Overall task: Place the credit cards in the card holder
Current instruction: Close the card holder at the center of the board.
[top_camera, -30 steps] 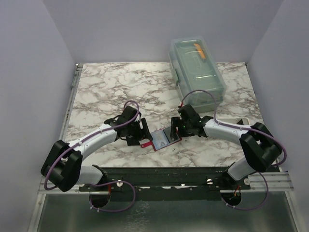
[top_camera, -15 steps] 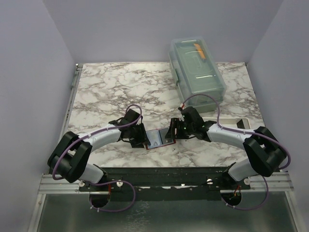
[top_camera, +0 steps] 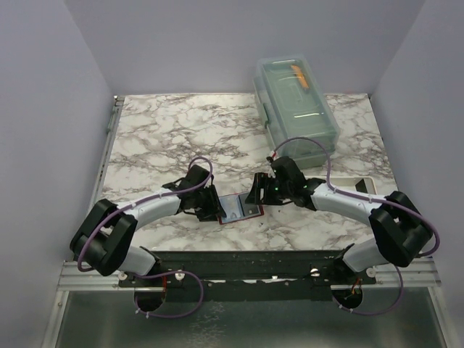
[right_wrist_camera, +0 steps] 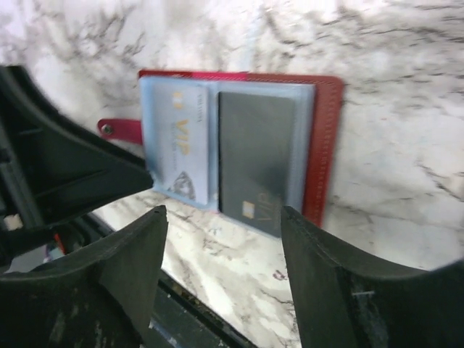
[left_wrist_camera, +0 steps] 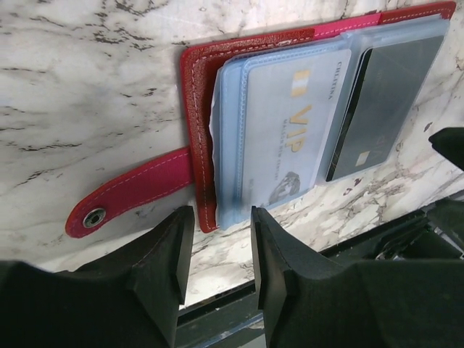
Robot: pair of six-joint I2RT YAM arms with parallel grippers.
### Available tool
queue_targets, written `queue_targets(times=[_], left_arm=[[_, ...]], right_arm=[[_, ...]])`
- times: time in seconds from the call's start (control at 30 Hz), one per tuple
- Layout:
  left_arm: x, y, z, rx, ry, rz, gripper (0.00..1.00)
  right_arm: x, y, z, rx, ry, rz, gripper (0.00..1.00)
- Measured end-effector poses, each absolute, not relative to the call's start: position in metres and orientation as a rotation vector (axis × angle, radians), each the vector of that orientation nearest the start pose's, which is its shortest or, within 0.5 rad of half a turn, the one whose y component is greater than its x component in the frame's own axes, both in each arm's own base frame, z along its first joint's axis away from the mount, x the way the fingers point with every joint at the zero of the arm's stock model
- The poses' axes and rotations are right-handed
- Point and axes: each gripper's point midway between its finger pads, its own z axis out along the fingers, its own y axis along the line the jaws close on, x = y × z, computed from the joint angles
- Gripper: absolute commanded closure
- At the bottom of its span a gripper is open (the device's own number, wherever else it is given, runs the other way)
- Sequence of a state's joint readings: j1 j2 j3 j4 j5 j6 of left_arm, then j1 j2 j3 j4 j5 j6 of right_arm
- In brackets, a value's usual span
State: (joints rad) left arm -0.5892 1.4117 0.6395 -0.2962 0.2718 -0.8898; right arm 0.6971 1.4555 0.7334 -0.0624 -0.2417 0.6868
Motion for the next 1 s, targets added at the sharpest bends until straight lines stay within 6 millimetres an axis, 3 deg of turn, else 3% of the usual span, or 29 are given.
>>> queue_targets(times=[0.2,0.33,0.83,1.0], left_arm=[[0.194,-0.224,0.036,-0.331,2.801,-0.802,0.56],[0.194,-0.223,0.034,-0.338,2.806,-0.794,0.58],[0.194,-0.223,0.026,-0.365,2.819,-0.786,0.63],[0.195,-0.225,0.026,-0.372,2.814,-0.798,0.63]], right_arm=[[0.230,0.266,0.050,-0.075,2.612,0.779,0.23],[0.221,0.260,0.034,-0.047,2.659,0.762,0.25],[0.212,0.280,0.044,-0.009,2.605,0.998,0.31],[0.215,0.287,0.068,-0.016,2.531,1.071,0.32]])
